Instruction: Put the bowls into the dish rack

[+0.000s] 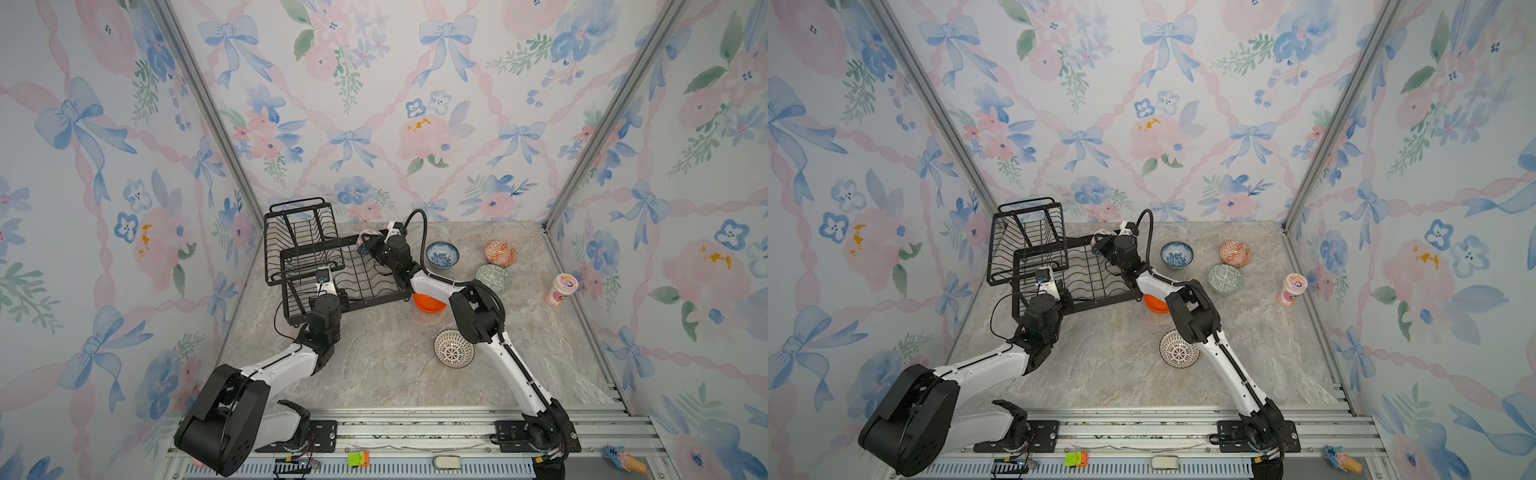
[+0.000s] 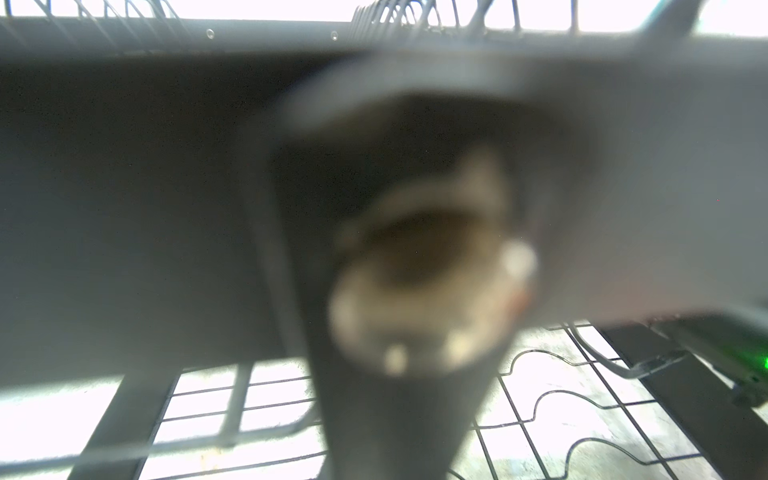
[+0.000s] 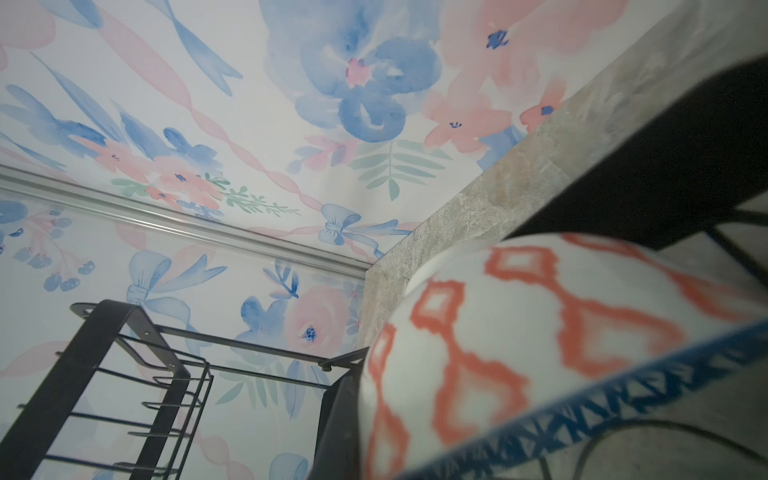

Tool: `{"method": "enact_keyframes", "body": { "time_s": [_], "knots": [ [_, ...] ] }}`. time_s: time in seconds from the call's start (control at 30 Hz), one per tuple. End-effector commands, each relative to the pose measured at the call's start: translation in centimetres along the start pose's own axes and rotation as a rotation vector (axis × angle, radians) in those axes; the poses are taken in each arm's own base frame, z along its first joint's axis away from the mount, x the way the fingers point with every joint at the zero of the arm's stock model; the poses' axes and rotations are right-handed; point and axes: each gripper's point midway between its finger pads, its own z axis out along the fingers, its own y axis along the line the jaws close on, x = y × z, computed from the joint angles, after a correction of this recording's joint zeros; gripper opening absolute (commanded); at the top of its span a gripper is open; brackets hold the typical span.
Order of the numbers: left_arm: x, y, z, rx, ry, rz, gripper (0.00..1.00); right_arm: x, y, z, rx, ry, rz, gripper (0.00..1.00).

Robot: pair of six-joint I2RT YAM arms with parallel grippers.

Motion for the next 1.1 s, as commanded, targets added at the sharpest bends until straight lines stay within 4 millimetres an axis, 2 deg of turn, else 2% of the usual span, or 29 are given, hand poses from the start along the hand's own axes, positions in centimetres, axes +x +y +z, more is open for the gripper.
{"method": "enact_keyframes", "body": {
  "time_s": [0.0, 0.3, 0.43, 0.77, 0.9, 1.07],
  "knots": [
    [1.1, -2.6, 0.0, 0.104, 0.055, -0.167, 0.0, -2.4, 1.2, -1.0, -0.009, -0.078, 0.0, 0.0],
    [0.9, -3.3, 0.1, 0.099, 0.054, -0.164, 0.0, -3.2, 0.9, -2.4, 0.015, -0.116, 0.015, 0.0],
    [0.8, -3.5, 0.0, 0.09, 0.052, -0.161, 0.01, -3.5, 1.6, -2.8, 0.007, -0.129, 0.021, 0.0],
    [0.9, -4.2, 0.0, 0.091, 0.059, -0.147, 0.03, -3.7, 2.3, -3.1, -0.007, -0.13, 0.048, 0.08],
    [1.1, -4.3, 0.0, 0.084, 0.061, -0.141, 0.03, -3.3, 1.8, -3.1, 0.004, -0.133, 0.069, 0.14],
    [1.1, -4.4, 0.0, 0.081, 0.061, -0.134, 0.03, -3.6, 1.5, -3.7, 0.017, -0.165, 0.092, 0.16]
  ]
}}
